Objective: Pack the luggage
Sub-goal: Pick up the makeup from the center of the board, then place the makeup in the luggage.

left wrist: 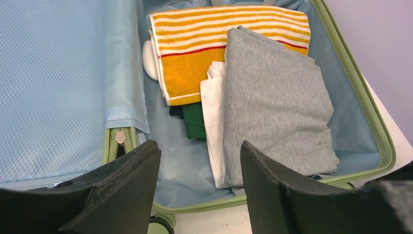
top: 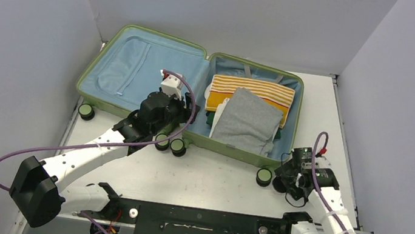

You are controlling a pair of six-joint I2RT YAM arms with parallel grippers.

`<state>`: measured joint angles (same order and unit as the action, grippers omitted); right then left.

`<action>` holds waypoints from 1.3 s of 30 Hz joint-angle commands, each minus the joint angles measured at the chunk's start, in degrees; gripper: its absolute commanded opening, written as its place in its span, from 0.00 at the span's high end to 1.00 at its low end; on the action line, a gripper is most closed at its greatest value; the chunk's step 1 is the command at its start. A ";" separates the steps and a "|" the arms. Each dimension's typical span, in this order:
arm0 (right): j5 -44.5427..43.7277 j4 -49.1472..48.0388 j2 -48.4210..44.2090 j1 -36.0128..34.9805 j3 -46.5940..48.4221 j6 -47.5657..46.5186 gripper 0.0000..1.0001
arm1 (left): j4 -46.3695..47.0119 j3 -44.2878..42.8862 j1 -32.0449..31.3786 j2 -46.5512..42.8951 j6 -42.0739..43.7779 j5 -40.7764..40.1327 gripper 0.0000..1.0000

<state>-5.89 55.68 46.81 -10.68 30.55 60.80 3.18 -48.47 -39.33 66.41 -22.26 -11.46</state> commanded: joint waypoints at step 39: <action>-1.47 -29.79 65.13 -35.68 63.27 -39.91 1.00 | 8.63 8.93 -2.36 -16.25 3.94 -34.70 0.41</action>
<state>-5.04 28.45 111.02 -46.83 91.59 20.45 5.69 -40.84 -41.32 53.47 -19.22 -37.65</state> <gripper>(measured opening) 0.614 0.591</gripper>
